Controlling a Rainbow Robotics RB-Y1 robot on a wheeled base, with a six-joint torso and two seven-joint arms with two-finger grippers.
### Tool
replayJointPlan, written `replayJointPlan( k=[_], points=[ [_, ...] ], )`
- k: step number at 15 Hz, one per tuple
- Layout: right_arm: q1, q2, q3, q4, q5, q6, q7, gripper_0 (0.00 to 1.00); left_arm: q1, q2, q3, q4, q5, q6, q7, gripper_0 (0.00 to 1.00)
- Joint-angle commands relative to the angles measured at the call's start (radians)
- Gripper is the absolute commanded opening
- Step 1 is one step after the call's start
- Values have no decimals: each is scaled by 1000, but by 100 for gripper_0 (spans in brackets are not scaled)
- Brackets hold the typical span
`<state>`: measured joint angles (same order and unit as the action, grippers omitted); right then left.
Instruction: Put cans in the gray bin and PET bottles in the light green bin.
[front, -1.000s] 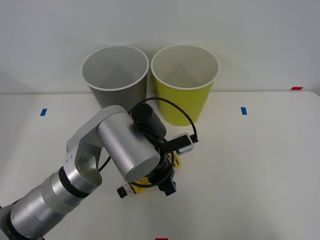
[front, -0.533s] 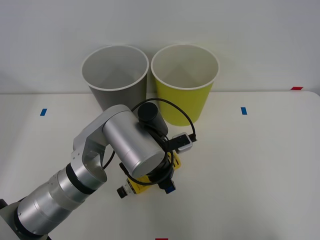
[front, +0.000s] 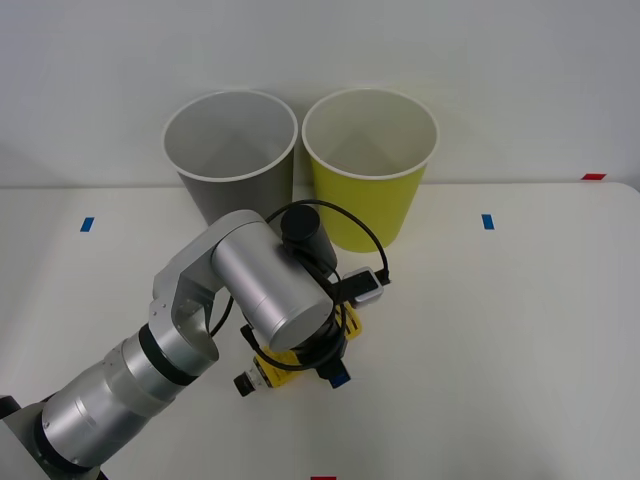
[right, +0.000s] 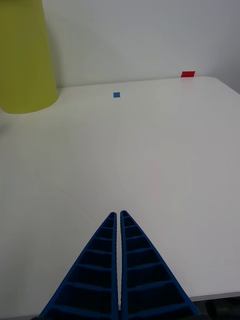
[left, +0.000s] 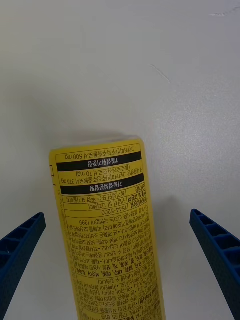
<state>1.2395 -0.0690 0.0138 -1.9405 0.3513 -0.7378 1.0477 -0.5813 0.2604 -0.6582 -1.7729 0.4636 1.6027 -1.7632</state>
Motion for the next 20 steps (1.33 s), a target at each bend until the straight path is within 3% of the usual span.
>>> replayJointPlan(
  k=[1, 20],
  points=[
    [0, 0, 0, 0, 0, 0, 0, 0, -22, -16, 0, 46, 1, 0, 8, 100],
    [0, 0, 0, 0, 0, 0, 0, 0, -32, -56, 15, 151, -37, -29, 80, 100]
  ],
)
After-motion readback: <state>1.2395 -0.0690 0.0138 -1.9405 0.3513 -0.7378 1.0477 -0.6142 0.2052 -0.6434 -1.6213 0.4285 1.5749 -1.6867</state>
